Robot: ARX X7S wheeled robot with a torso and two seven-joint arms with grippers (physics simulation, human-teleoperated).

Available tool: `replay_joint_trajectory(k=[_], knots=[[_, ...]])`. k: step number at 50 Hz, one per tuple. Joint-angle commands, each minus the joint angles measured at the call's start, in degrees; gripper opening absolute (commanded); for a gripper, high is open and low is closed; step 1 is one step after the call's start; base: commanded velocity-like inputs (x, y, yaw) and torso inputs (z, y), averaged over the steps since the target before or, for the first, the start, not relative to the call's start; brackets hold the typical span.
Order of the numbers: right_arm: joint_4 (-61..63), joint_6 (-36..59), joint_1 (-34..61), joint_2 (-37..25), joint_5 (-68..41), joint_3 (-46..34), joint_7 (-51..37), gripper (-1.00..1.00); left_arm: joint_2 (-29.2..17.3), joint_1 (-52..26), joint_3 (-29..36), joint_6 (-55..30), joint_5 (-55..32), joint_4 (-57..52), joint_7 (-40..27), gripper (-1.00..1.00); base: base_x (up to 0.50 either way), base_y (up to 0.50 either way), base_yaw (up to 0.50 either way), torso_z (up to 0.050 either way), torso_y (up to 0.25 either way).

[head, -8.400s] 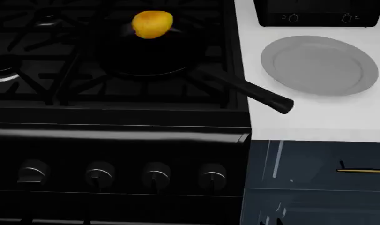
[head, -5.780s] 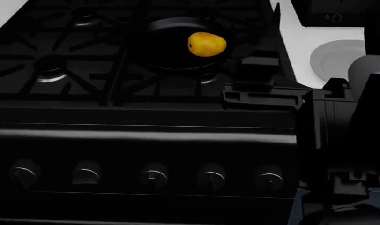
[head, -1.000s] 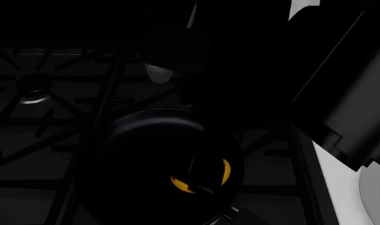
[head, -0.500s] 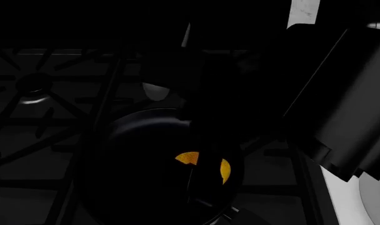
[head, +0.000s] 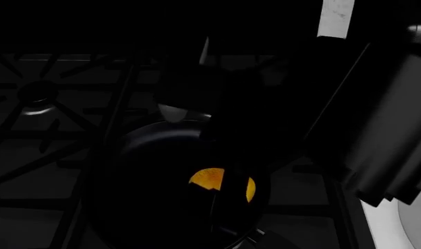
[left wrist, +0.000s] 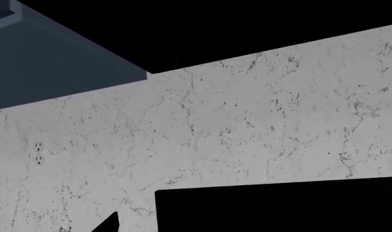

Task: Pick the mango from the pan and place it on the plate.

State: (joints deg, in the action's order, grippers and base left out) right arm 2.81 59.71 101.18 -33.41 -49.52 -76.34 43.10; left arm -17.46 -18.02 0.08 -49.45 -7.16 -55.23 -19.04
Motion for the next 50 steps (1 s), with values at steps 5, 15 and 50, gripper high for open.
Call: replay_joint_trajectory(k=[5, 15, 50], knots=[[-0.35, -0.07, -0.63, 0.41, 1.03, -1.54, 0.15, 1.00, -0.01, 0.61, -0.78, 0.52, -0.72, -0.14, -0.28, 1.00, 0.00, 0.00, 0.00, 0.000, 0.000], [-0.09, -0.05, -1.14, 0.33, 1.05, -1.96, 0.08, 1.00, -0.07, 0.87, -0.85, 0.48, -1.00, -0.43, -0.61, 1.00, 0.00, 0.00, 0.00, 0.000, 0.000], [-4.54, -1.61, -2.58, 2.35, 3.44, -4.06, 0.62, 1.00, -0.52, 2.38, -1.68, 2.60, -2.19, 0.46, -1.01, 1.00, 0.00, 0.00, 0.00, 0.000, 0.000]])
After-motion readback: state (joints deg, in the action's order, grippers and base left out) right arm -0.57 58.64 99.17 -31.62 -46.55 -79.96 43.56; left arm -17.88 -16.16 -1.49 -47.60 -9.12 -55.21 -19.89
